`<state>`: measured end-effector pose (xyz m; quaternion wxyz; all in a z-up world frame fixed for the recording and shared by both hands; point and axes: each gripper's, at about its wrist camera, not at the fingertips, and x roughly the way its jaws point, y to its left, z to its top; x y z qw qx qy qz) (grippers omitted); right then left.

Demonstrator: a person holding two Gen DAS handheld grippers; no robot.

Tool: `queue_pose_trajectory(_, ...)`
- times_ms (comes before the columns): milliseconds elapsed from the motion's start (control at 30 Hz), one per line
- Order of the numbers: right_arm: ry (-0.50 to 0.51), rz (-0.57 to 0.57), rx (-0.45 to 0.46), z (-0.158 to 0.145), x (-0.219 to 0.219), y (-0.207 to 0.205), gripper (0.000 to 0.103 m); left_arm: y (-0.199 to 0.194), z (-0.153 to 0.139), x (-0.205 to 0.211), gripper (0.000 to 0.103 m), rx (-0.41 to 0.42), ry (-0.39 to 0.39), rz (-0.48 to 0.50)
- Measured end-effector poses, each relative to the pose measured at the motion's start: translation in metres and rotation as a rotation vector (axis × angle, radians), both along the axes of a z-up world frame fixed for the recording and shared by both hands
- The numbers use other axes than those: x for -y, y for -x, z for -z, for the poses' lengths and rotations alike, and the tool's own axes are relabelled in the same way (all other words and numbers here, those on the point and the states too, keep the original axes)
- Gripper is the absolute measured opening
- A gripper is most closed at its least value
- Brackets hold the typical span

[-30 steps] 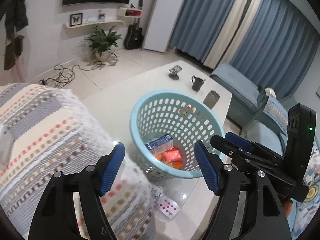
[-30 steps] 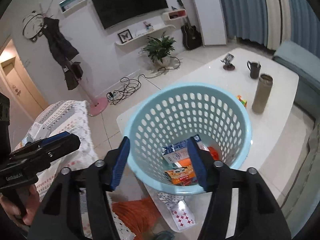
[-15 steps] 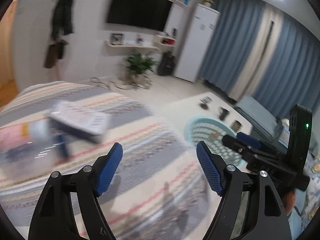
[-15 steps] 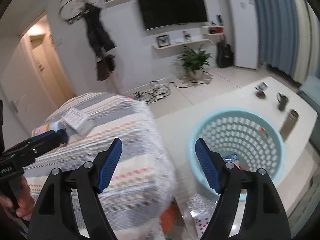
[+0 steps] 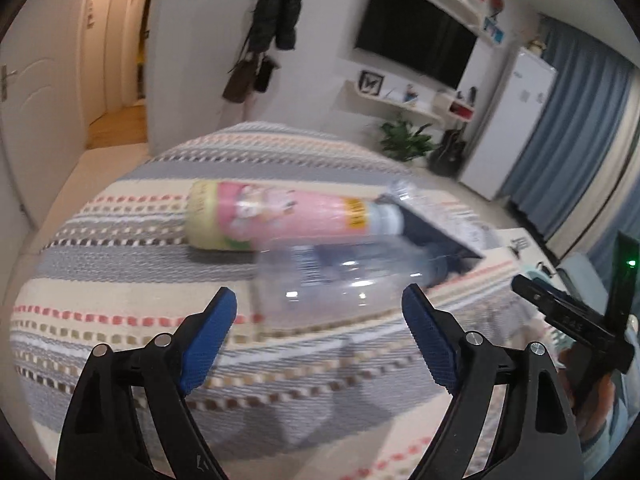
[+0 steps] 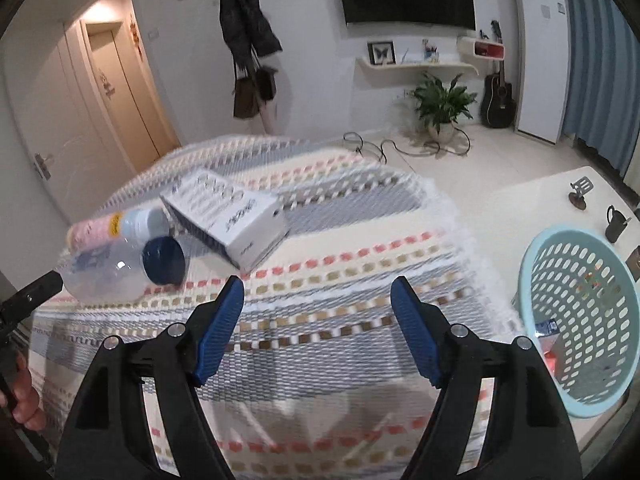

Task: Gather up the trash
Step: 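Move both tools back to the bedspread toward the bottle and milk box, then grasp the clear water bottle with the left tool while the right tool grasps the white-blue milk box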

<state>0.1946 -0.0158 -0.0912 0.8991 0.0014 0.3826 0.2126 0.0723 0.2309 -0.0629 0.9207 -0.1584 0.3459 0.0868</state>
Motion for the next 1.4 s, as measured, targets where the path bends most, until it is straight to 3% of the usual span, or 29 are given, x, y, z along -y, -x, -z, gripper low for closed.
queue_pose_trajectory(100,0.060,-0.010,0.020,0.001,-0.011,0.002,0.072,-0.010,0.008,-0.011,0.083,-0.008,0.053,0.023)
queue_pose_trajectory(267,0.056,-0.012,0.008,0.004,-0.010,0.000,0.072,-0.022,0.015,-0.003,0.080,-0.019,0.100,0.083)
queue_pose_trajectory(367,0.037,-0.007,-0.003,0.004,-0.008,-0.003,0.072,-0.014,0.016,0.020,0.073,-0.031,0.091,0.166)
queue_pose_trajectory(600,-0.004,-0.009,-0.022,0.004,-0.004,-0.004,0.072,0.021,0.013,0.068,0.073,-0.015,0.131,0.393)
queue_pose_trajectory(767,-0.020,-0.060,-0.047,0.000,-0.004,-0.009,0.072,0.023,0.000,0.061,0.078,-0.013,0.022,0.320)
queue_pose_trajectory(933,0.054,-0.111,-0.001,-0.020,-0.017,-0.022,0.072,-0.023,-0.001,0.070,0.079,-0.080,0.038,0.290)
queue_pose_trajectory(1067,0.091,-0.155,0.051,-0.034,-0.027,-0.033,0.079,-0.064,0.016,0.087,0.078,-0.193,0.007,0.223)
queue_pose_trajectory(1167,0.118,-0.197,0.058,-0.037,-0.038,-0.040,0.080,-0.074,0.026,0.089,0.069,-0.232,-0.029,0.175)
queue_pose_trajectory(1233,0.134,-0.237,0.059,-0.036,-0.049,-0.044,0.080,-0.078,0.031,0.089,0.054,-0.240,-0.029,0.164)
queue_pose_trajectory(1333,0.173,-0.303,0.072,-0.035,-0.070,-0.048,0.081,-0.074,0.033,0.091,0.054,-0.227,-0.040,0.170)
queue_pose_trajectory(1400,0.198,-0.344,0.074,-0.032,-0.083,-0.050,0.081,-0.062,0.032,0.086,0.054,-0.215,-0.007,0.169)
